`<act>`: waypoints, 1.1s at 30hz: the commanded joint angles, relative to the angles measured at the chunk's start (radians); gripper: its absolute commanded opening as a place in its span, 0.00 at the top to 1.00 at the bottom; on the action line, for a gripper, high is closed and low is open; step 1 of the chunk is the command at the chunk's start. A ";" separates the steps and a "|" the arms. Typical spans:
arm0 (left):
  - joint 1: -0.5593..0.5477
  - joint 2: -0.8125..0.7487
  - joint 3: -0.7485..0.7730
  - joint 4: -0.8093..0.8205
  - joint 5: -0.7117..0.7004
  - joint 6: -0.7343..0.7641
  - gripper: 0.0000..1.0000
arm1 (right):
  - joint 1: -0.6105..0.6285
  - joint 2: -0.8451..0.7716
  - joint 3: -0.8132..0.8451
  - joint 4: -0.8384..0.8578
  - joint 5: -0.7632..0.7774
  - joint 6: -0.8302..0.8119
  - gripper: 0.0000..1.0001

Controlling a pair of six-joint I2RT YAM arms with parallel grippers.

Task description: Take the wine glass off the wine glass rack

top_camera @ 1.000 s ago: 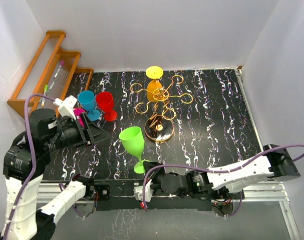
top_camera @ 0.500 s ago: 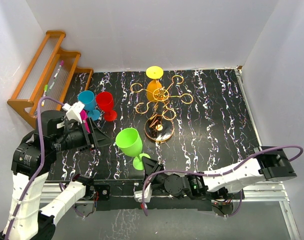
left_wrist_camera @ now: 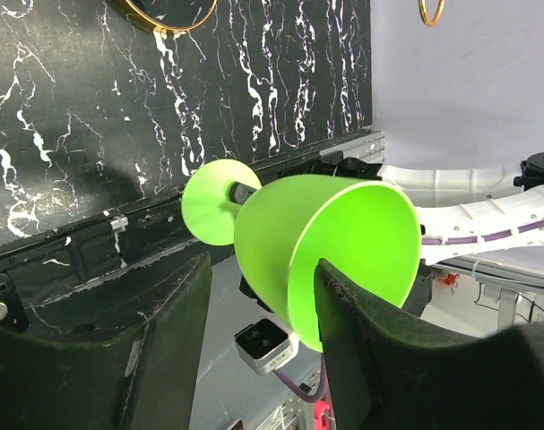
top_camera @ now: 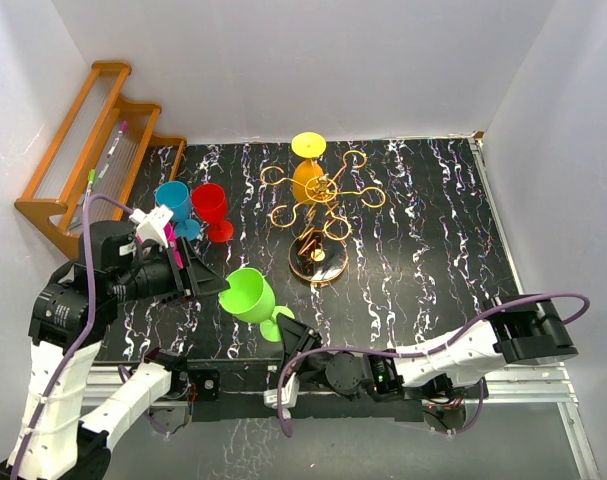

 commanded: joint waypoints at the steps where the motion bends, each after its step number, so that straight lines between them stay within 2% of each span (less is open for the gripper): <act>1: -0.003 0.008 -0.015 -0.003 0.013 0.021 0.52 | 0.155 0.031 0.018 0.131 0.001 -0.065 0.92; 11: -0.003 0.017 -0.048 -0.037 -0.006 0.084 0.56 | 0.161 0.074 0.050 0.160 -0.010 -0.099 0.92; 18: -0.003 0.011 -0.083 -0.054 -0.056 0.119 0.69 | 0.160 0.095 0.086 0.160 -0.019 -0.086 0.92; 19: -0.003 0.012 -0.085 -0.055 -0.061 0.122 0.72 | 0.160 0.098 0.089 0.160 -0.020 -0.083 0.92; 22: -0.003 0.018 -0.085 -0.059 -0.082 0.132 1.00 | 0.160 0.103 0.095 0.160 -0.016 -0.068 0.91; 24: -0.003 0.022 -0.077 -0.064 -0.106 0.133 1.00 | 0.160 0.101 0.096 0.160 -0.008 -0.053 0.84; 28: -0.003 0.034 -0.035 -0.082 -0.217 0.136 1.00 | 0.160 0.094 0.093 0.141 0.025 0.005 0.53; 30: -0.003 0.046 -0.016 -0.098 -0.281 0.147 1.00 | 0.160 0.086 0.093 0.097 0.039 0.055 0.46; 33: -0.003 0.067 0.001 -0.106 -0.372 0.157 1.00 | 0.160 0.071 0.107 -0.025 0.054 0.146 0.41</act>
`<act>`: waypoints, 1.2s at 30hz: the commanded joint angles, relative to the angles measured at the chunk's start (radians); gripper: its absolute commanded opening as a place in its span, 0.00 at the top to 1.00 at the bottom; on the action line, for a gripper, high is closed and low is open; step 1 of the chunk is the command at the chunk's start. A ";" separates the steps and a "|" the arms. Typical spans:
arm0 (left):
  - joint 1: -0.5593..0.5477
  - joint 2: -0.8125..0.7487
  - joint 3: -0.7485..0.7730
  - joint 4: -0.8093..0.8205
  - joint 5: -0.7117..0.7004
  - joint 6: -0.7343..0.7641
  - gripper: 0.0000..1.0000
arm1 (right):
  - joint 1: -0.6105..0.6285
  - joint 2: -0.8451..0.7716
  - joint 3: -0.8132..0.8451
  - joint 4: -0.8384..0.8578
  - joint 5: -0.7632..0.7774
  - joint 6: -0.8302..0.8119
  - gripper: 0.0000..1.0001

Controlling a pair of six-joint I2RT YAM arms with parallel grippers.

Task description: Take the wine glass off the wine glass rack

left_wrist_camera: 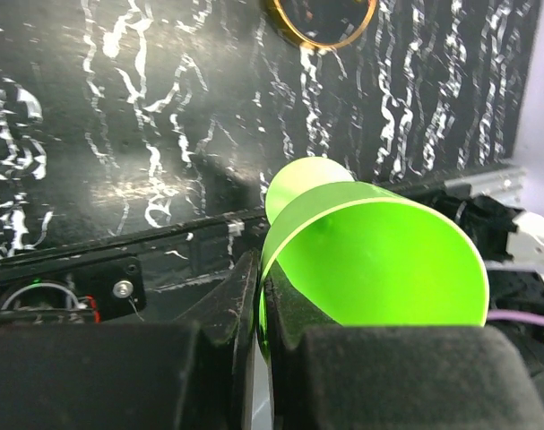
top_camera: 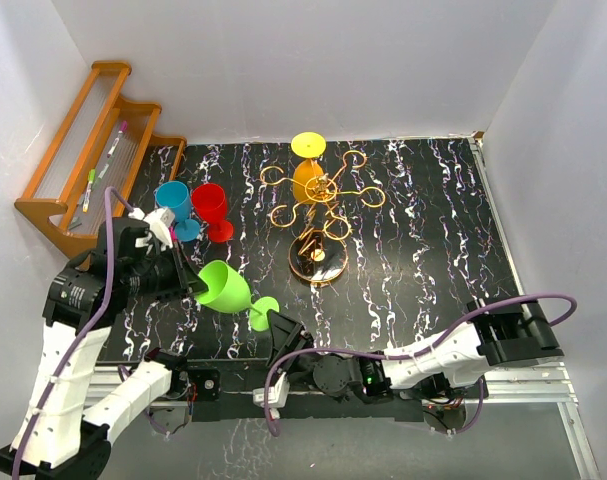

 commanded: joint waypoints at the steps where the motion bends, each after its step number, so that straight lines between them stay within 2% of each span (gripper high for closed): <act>1: -0.003 0.031 0.053 -0.021 -0.165 0.012 1.00 | 0.160 -0.039 0.056 -0.108 0.034 0.159 0.41; 9: -0.003 0.136 0.097 0.042 -0.449 0.010 1.00 | 0.160 -0.056 0.070 -0.245 0.042 0.275 0.40; 13: -0.003 0.199 0.055 0.148 -0.604 0.041 1.00 | 0.160 -0.063 0.077 -0.271 0.051 0.303 0.39; 17: -0.003 0.292 0.017 0.237 -0.685 0.053 1.00 | 0.159 -0.066 0.086 -0.286 0.082 0.321 0.40; 26: 0.059 0.449 -0.008 0.394 -0.685 0.058 1.00 | 0.159 -0.087 0.101 -0.324 0.133 0.375 0.41; 32: 0.194 0.514 -0.016 0.465 -0.565 0.096 1.00 | 0.159 -0.113 0.103 -0.354 0.141 0.418 0.41; 36: 0.225 0.534 -0.024 0.485 -0.524 0.108 1.00 | 0.159 -0.123 0.098 -0.357 0.150 0.419 0.41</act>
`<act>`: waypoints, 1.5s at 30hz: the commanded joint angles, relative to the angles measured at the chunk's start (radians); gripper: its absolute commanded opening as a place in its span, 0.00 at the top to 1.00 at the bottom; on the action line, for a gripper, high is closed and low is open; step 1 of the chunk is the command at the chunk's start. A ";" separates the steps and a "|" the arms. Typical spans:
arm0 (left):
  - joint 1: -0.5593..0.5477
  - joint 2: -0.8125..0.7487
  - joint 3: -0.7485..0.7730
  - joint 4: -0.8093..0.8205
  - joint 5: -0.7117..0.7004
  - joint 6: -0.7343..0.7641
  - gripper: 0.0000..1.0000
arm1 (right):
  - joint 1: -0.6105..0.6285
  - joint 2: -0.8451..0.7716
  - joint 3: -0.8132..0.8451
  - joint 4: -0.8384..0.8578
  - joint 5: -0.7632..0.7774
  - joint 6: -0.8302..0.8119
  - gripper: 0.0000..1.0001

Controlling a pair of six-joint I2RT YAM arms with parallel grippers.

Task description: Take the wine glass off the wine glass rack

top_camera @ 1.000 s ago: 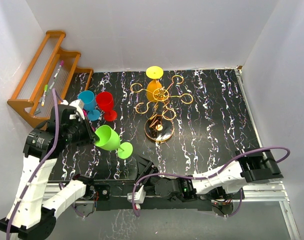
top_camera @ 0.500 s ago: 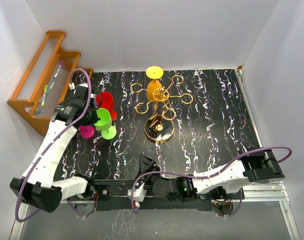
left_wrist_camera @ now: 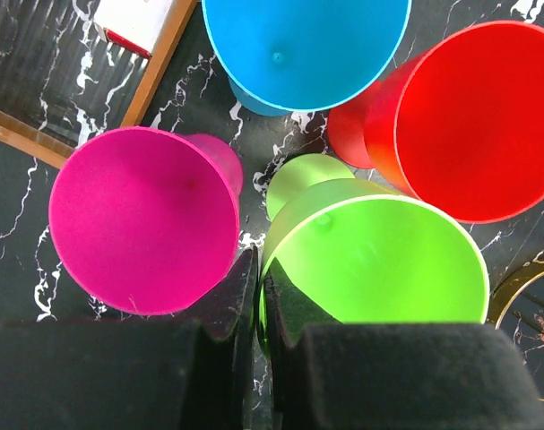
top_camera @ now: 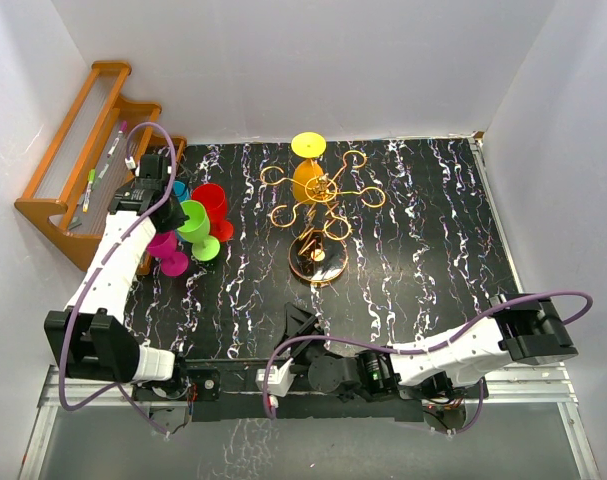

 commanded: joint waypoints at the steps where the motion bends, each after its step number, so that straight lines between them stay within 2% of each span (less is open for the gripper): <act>1: 0.025 0.001 -0.012 0.047 0.069 0.025 1.00 | 0.159 -0.038 0.037 0.018 0.029 0.033 0.41; 7: 0.026 0.007 -0.040 0.068 0.113 0.018 0.95 | 0.159 -0.042 0.038 0.019 0.028 0.038 0.41; 16: 0.026 0.012 -0.054 0.063 0.101 0.021 0.92 | 0.159 -0.045 0.046 0.020 0.029 0.043 0.41; 17: 0.026 0.012 -0.052 0.062 0.102 0.023 0.89 | 0.159 -0.045 0.047 0.020 0.029 0.044 0.41; 20: 0.026 0.008 -0.043 0.055 0.094 0.027 0.74 | 0.159 -0.044 0.050 0.021 0.028 0.045 0.41; 30: 0.026 -0.086 0.081 -0.049 0.100 0.023 0.71 | 0.159 -0.055 0.108 0.001 0.019 0.063 0.41; 34: 0.026 -0.200 0.111 -0.049 0.131 0.017 0.70 | 0.160 -0.070 0.202 -0.015 0.008 0.067 0.41; 39: 0.026 -0.350 0.049 0.032 0.192 -0.001 0.68 | 0.120 -0.072 0.407 0.037 -0.028 0.027 0.40; 42: 0.026 -0.403 0.003 0.073 0.192 -0.013 0.65 | 0.010 -0.041 0.541 0.124 -0.049 0.020 0.38; 45: 0.026 -0.402 -0.004 0.069 0.210 -0.015 0.65 | -0.165 0.002 0.727 0.060 -0.097 0.183 0.37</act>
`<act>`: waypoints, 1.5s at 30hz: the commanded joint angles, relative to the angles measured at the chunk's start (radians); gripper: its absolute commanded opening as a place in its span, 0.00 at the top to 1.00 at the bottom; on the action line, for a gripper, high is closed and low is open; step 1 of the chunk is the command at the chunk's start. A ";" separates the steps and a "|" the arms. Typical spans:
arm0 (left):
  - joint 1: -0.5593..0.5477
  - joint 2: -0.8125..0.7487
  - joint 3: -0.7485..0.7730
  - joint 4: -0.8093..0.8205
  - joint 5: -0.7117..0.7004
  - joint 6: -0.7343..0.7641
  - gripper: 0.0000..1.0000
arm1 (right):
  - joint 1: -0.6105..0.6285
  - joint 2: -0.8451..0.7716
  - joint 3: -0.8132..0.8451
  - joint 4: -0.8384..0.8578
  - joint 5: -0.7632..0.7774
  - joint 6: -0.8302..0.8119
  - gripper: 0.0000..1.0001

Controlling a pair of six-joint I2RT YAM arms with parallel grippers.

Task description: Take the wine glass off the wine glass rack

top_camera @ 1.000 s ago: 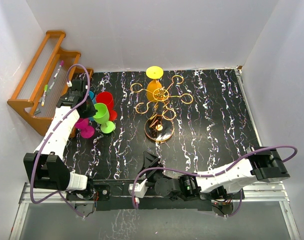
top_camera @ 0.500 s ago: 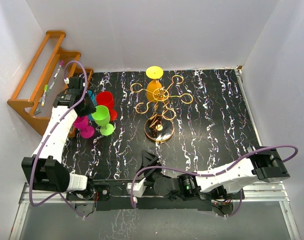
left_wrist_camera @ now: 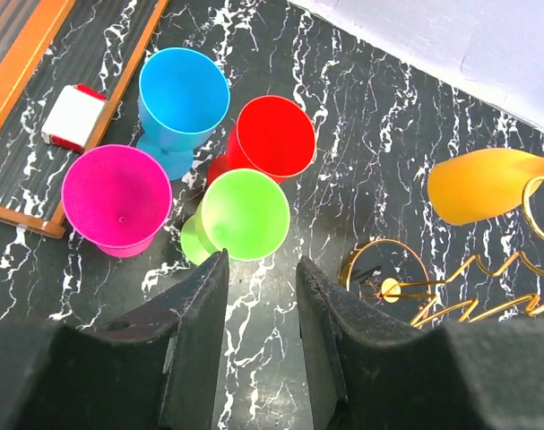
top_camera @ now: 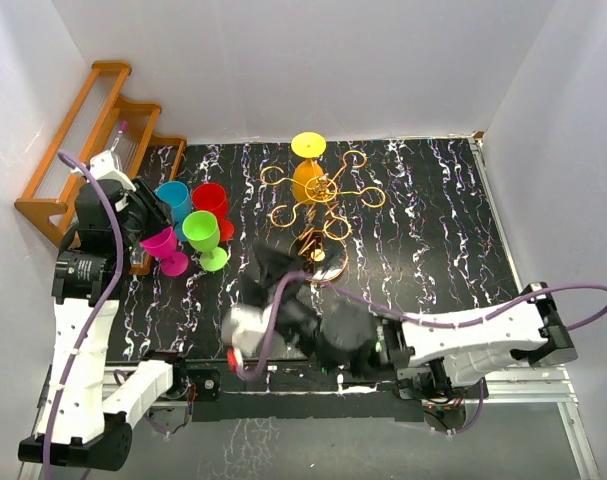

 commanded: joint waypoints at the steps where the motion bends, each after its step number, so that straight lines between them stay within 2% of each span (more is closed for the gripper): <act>1: 0.001 0.025 -0.033 0.023 0.053 -0.014 0.65 | -0.210 0.038 0.295 0.026 -0.082 0.227 0.37; 3: 0.001 0.036 -0.037 0.038 0.084 -0.017 0.65 | -0.357 0.082 0.455 -0.132 -0.160 0.424 0.37; 6: 0.001 0.064 -0.019 0.066 0.135 -0.023 0.65 | -0.613 0.186 0.724 -0.454 -0.327 0.726 0.39; 8: 0.000 0.092 0.011 0.076 0.170 -0.027 0.65 | -0.751 0.276 0.910 -0.618 -0.418 0.898 0.43; 13: 0.000 0.130 0.055 0.106 0.250 -0.051 0.64 | -1.074 0.507 1.300 -0.918 -0.861 1.269 0.45; 15: 0.001 0.129 0.056 0.117 0.270 -0.057 0.64 | -1.197 0.568 1.371 -0.982 -1.083 1.383 0.44; 18: 0.001 0.122 0.039 0.145 0.304 -0.059 0.64 | -1.341 0.595 1.322 -0.986 -1.341 1.512 0.42; 22: 0.001 0.145 0.029 0.202 0.395 -0.068 0.63 | -1.382 0.610 1.257 -1.016 -1.438 1.526 0.38; 29: 0.000 0.196 0.022 0.245 0.445 -0.086 0.62 | -1.382 0.627 1.221 -1.112 -1.369 1.460 0.37; 38: 0.001 0.211 0.002 0.254 0.452 -0.083 0.62 | -1.382 0.627 1.178 -1.119 -1.281 1.437 0.40; 45: 0.001 0.216 -0.005 0.252 0.452 -0.076 0.62 | -1.381 0.653 1.186 -1.108 -1.316 1.438 0.42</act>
